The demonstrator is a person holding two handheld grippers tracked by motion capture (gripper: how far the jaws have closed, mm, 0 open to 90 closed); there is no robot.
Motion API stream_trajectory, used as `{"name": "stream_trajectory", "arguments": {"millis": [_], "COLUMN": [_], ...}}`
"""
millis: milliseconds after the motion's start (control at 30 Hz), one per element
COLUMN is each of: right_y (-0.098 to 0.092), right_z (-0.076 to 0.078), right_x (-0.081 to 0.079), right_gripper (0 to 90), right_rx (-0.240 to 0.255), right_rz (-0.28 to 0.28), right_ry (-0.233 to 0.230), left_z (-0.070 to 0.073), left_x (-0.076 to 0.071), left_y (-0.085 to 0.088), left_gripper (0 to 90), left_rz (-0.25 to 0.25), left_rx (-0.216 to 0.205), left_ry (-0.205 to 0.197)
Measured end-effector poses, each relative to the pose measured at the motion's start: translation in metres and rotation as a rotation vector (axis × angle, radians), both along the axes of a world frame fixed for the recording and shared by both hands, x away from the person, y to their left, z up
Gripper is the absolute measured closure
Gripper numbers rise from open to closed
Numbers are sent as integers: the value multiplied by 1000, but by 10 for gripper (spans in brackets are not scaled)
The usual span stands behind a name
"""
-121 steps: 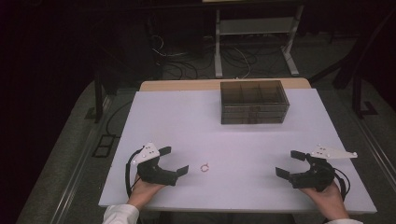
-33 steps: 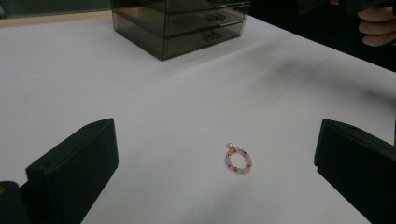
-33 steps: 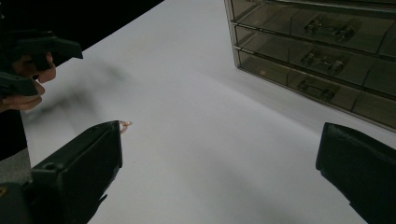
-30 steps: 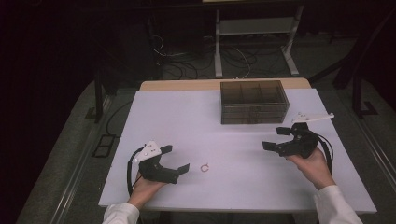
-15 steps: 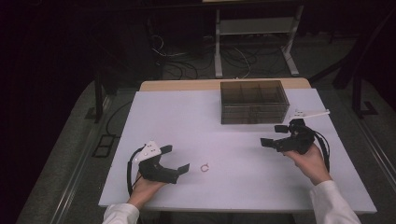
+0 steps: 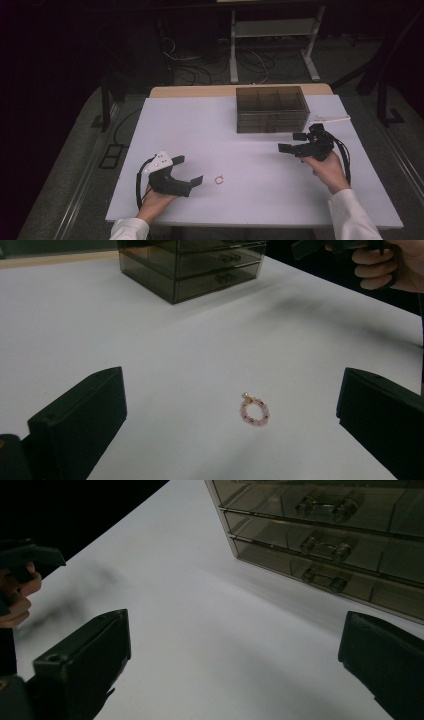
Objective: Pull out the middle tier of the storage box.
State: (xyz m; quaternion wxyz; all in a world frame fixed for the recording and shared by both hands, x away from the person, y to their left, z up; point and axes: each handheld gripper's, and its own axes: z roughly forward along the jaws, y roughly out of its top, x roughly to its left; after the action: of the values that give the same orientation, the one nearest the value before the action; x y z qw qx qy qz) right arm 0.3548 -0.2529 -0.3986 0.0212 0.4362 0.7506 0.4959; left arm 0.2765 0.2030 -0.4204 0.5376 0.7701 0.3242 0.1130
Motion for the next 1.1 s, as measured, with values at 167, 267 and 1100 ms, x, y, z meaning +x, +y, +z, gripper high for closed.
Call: {"name": "stream_trajectory", "arguments": {"millis": [167,267,1100], "right_y": [-1,-2,-2], "right_z": [-3,-6,-23], "right_x": [4,7,26], "right_gripper": [0,0,0], "right_rx": [20,35,260], "right_rz": [-13,-18,-78], "right_ry": [5,12,107], "left_z": [0,0,0], "left_x": [0,0,0], "left_y": [0,0,0], "left_gripper": [0,0,0], "left_rz": [0,0,-5], "left_rx": [-1,-2,-4], "left_ry": [0,0,0]}}
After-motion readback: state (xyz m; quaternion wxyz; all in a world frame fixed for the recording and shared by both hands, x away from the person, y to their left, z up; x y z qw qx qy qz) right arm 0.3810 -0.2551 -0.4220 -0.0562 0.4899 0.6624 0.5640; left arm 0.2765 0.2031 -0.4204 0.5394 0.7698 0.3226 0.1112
